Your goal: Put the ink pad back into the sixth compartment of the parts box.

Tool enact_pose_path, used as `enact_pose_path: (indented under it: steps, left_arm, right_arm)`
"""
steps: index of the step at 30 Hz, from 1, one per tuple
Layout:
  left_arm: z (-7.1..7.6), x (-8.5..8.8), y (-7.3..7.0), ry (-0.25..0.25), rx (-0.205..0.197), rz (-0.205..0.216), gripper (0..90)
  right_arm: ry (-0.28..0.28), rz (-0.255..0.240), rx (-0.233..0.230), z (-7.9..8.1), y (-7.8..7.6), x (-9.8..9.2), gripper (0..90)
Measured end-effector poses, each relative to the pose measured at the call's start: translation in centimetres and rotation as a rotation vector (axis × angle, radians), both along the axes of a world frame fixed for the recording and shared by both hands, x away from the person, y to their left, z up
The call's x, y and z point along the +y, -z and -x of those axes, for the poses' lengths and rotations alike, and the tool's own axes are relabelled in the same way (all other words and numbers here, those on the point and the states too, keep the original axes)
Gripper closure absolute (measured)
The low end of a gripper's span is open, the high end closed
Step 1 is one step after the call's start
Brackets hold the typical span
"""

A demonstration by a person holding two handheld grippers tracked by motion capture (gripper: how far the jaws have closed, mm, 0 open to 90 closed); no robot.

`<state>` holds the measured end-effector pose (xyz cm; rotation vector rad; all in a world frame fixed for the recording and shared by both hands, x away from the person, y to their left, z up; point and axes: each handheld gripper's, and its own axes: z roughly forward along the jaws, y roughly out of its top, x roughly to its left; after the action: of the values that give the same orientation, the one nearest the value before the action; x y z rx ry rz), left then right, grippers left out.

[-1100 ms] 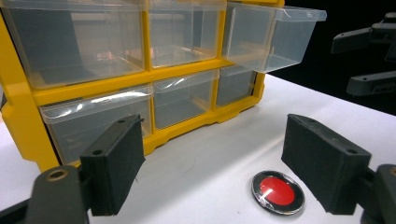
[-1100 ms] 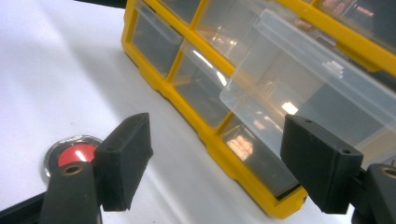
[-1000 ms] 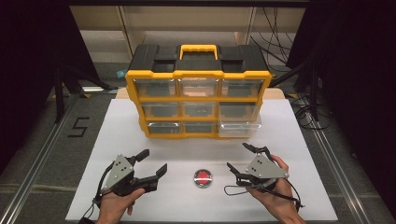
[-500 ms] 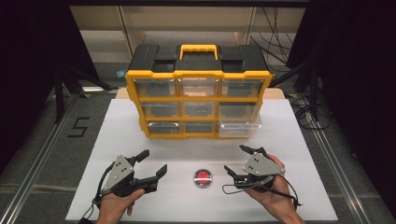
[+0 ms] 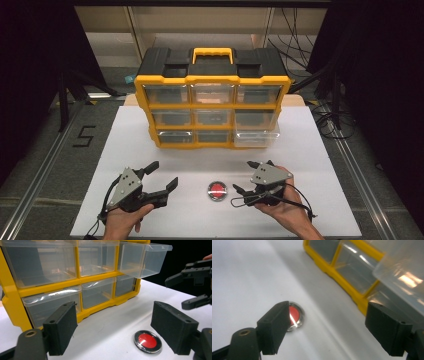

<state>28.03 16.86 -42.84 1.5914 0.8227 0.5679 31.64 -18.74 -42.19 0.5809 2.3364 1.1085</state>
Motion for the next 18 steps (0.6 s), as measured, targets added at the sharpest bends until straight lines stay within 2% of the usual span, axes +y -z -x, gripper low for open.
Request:
enact_pose_path:
  steps: [6,12,18]
  left_arm:
    - [-0.1,0.1,0.0,-0.001,-0.003,-0.002,20.4]
    - [-0.2,-0.1,0.1,0.005,-0.005,0.001,20.4]
    - [-0.1,0.0,0.1,0.000,0.000,-0.005,20.4]
  right_arm:
    - [-0.028,0.032,0.046,-0.5,0.6,1.0,20.6]
    - [-0.052,0.070,0.126,-0.9,1.2,1.8,20.9]
    - [-0.081,0.110,0.160,-1.2,2.0,3.2,21.2]
